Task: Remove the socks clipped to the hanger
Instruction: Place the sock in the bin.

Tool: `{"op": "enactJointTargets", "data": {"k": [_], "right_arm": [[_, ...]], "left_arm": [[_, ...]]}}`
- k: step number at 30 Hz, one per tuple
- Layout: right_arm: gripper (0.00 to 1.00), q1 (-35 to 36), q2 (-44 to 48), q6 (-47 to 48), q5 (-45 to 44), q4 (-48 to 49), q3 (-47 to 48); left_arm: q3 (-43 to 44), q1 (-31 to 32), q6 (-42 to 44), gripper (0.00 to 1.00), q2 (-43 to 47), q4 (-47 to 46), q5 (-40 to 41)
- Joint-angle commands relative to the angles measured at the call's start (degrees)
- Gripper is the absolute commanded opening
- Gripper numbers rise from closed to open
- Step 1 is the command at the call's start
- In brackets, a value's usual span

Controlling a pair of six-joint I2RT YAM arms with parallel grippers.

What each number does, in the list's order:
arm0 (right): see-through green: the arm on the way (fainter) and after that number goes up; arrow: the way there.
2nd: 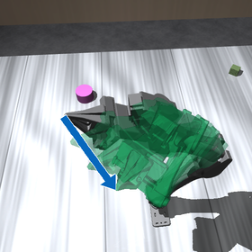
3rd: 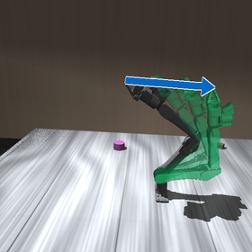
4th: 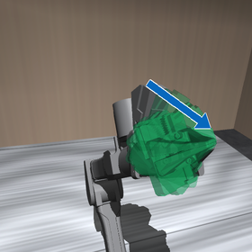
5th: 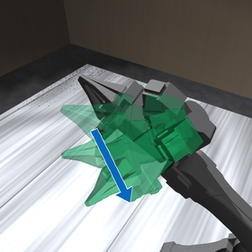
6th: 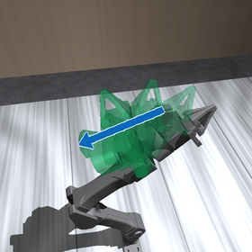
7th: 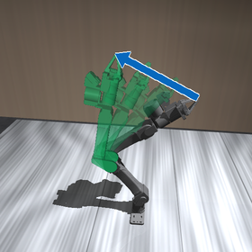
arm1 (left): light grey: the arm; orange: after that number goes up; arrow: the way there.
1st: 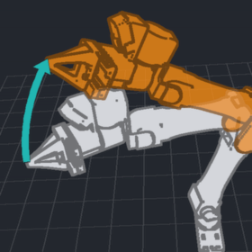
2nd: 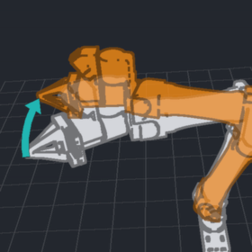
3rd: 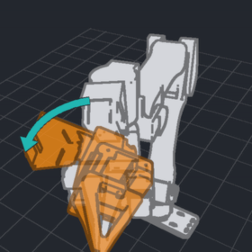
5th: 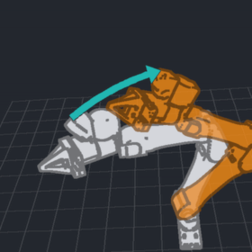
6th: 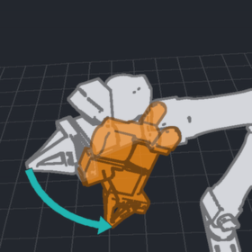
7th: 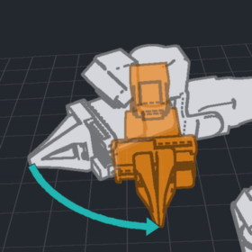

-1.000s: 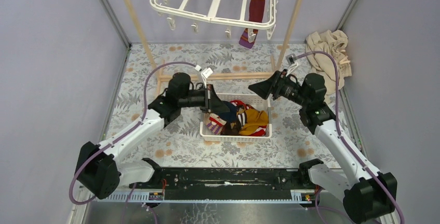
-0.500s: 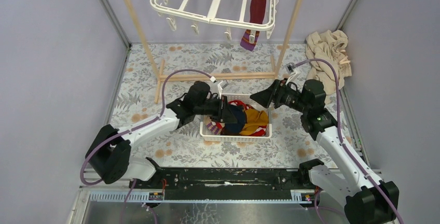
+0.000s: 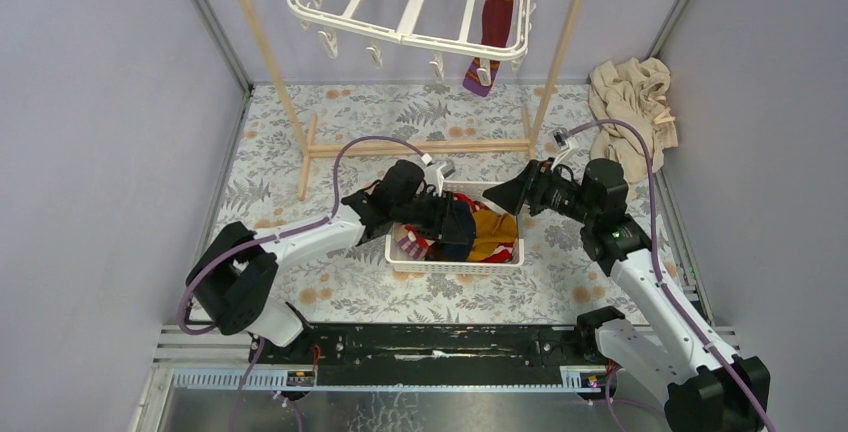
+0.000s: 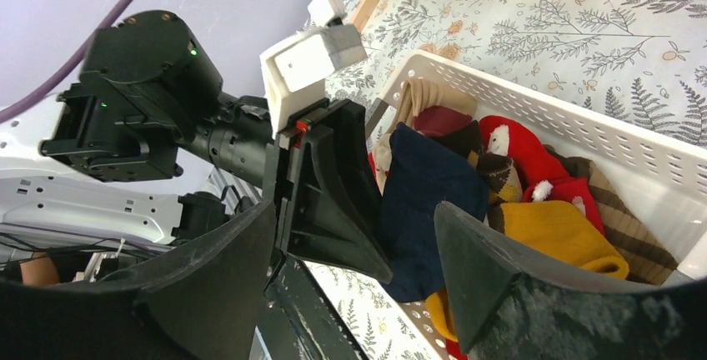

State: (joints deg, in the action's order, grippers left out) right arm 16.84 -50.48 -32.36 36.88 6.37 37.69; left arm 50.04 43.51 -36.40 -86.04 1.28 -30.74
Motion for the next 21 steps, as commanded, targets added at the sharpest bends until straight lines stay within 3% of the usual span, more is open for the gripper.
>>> {"op": "enactJointTargets", "data": {"k": [1, 6, 8, 11, 13, 14, 21], "right_arm": [[0.77, 0.29, 1.61, 0.98, -0.87, 0.04, -0.27], [0.77, 0.25, 2.55, 1.29, -1.52, -1.03, -0.17], [0.77, 0.24, 2.71, 1.48, -1.62, -1.54, -0.01], [0.77, 0.29, 2.92, 1.74, -1.74, -2.09, 0.22], [0.77, 0.29, 3.21, 1.94, -2.06, -2.49, 0.44], [0.77, 0.24, 3.34, 1.94, -2.05, -2.50, 0.45], [0.77, 0.27, 3.79, 2.02, -2.34, -3.27, 0.49]], "left_arm": [[4.41, 0.76, 2.24, 0.40, -0.14, -2.36, 1.22], [7.68, 1.64, 3.87, 0.51, 0.59, 1.77, 2.25], [8.55, 1.80, 4.33, 0.65, 1.28, 3.14, 2.48], [9.31, 1.85, 4.95, 0.69, 2.62, 5.16, 3.27], [9.64, 1.80, 5.44, 0.84, 3.80, 6.47, 3.78], [9.80, 1.84, 5.59, 0.97, 4.47, 7.12, 4.18], [10.86, 1.85, 6.92, 0.99, 9.06, 11.59, 6.94]]}}
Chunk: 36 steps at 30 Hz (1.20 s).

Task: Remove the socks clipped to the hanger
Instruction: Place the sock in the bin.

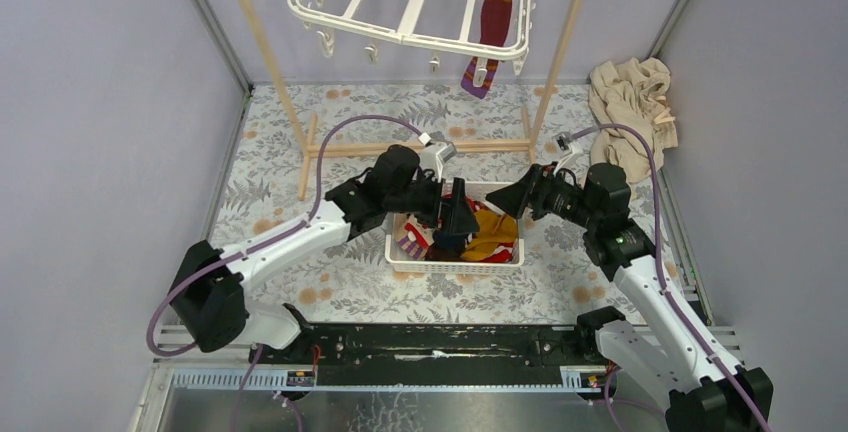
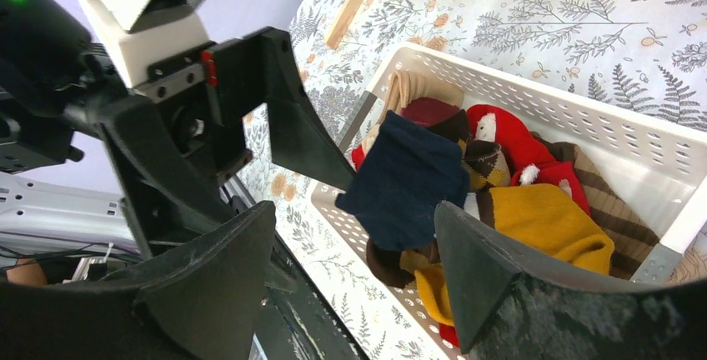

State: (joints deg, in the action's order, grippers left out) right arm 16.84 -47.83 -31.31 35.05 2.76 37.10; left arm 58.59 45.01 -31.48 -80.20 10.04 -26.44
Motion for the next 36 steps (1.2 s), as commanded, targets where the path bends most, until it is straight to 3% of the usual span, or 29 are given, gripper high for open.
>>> {"op": "enactJointTargets", "data": {"k": [1, 16, 22, 30, 36], "right_arm": [[0.77, 0.20, 1.28, 0.98, -0.48, 0.27, 1.12], [0.78, 0.27, 0.38, 1.52, -1.01, -2.32, 0.51], [0.73, 0.53, -7.62, 1.90, 3.53, -2.33, 0.29], [0.65, 5.83, -11.63, 4.92, -3.75, -5.97, 2.38], [0.63, 13.92, -15.93, 6.68, -13.80, -6.92, 5.30]], "left_arm": [[2.32, 0.34, 2.16, 0.99, 3.75, 3.44, 3.03], [0.14, 0.33, 2.57, 0.99, 12.92, 7.28, 8.79], [-1.61, 0.33, 2.36, 0.99, 15.76, 8.72, 11.77], [-2.94, 0.34, 1.97, 0.99, 16.86, 9.20, 13.23], [-2.68, 0.34, 1.73, 0.99, 16.63, 8.85, 13.21]]}}
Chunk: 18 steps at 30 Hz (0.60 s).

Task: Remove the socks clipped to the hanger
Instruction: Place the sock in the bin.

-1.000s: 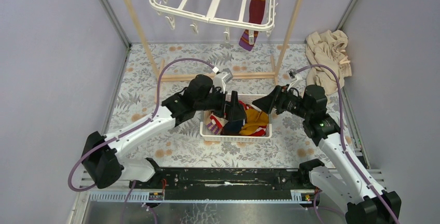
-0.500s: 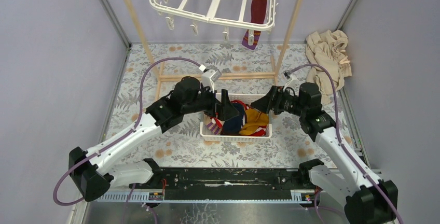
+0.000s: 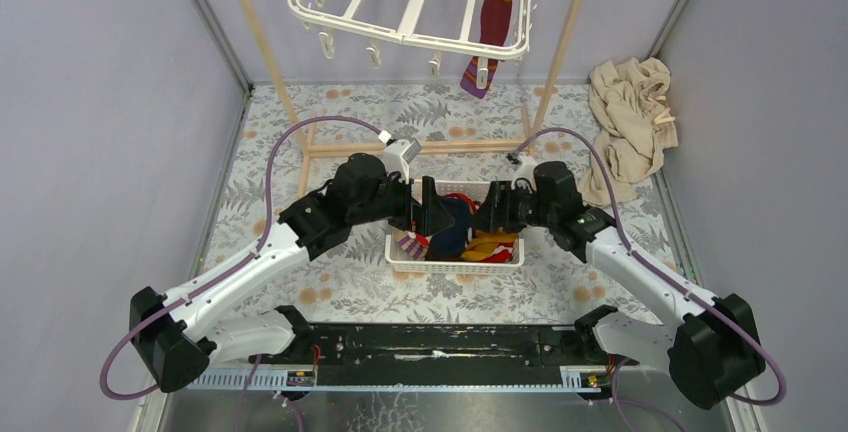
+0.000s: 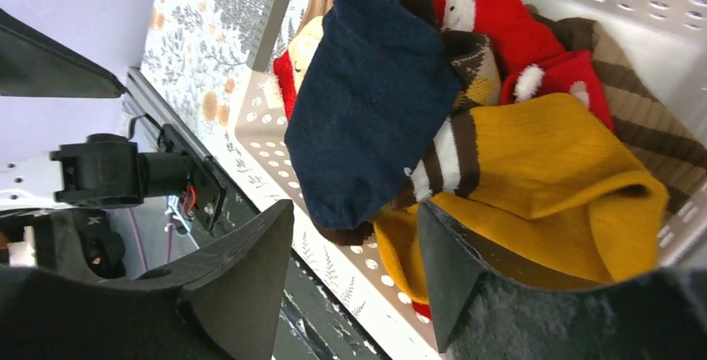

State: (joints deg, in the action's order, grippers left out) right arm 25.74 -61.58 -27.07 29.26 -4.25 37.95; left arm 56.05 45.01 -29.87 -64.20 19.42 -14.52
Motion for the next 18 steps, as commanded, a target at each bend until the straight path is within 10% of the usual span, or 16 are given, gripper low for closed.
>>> {"op": "enactJointTargets", "data": {"k": [1, 18], "right_arm": [[0.63, 6.74, -3.19, 2.78, -10.73, -0.14, 5.37], [0.63, 19.97, -23.05, 4.67, -36.57, -0.94, 8.54]], "left_arm": [[-0.20, 0.34, 0.08, 0.99, 0.61, -0.52, 1.36], [-0.19, 0.34, 0.43, 0.98, 4.45, 4.95, 7.99]]}}
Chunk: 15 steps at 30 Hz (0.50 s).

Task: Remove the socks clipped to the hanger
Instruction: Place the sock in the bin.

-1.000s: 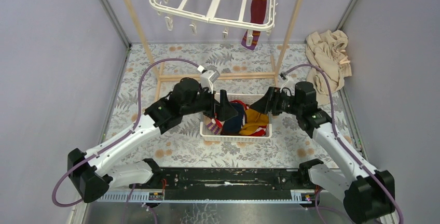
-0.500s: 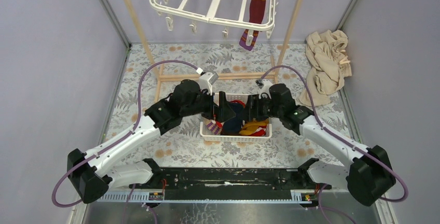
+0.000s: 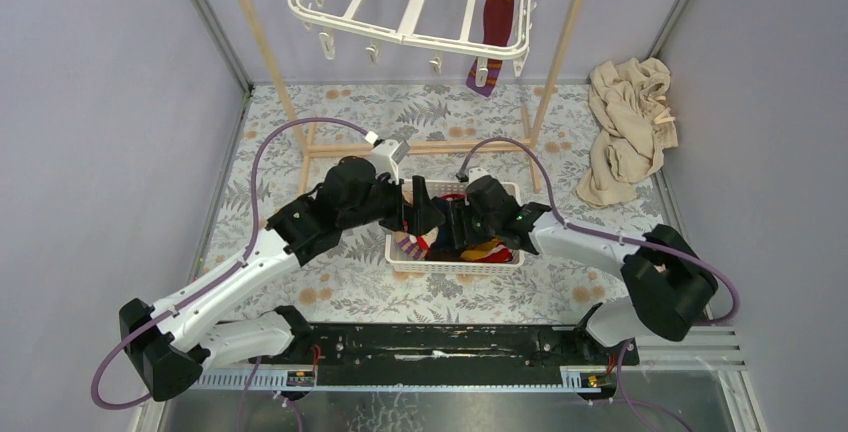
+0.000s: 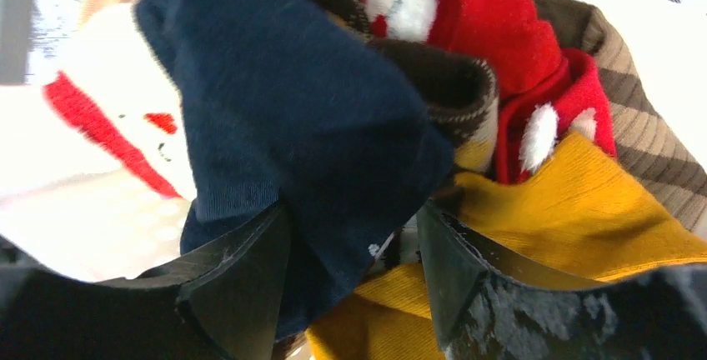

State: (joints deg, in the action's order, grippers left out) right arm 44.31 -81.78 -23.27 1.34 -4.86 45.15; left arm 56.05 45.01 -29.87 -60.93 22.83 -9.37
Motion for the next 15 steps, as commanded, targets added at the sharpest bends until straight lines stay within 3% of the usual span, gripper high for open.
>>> {"op": "enactJointTargets", "data": {"k": [1, 11, 15], "right_arm": [[0.63, 1.39, -3.87, 0.66, -10.26, -0.87, 1.08], [0.65, 1.41, -0.50, 3.01, -27.60, -9.94, 1.38], [0.68, 1.46, 5.05, 7.03, -19.82, -9.14, 2.42]], "left_arm": [[-0.30, 0.32, 0.42, 0.98, 1.36, 1.60, 2.81], [-0.10, 0.29, 0.26, 0.99, 1.34, 1.85, 2.93], [0.17, 0.32, 0.25, 0.98, 1.34, 1.87, 2.93]]}}
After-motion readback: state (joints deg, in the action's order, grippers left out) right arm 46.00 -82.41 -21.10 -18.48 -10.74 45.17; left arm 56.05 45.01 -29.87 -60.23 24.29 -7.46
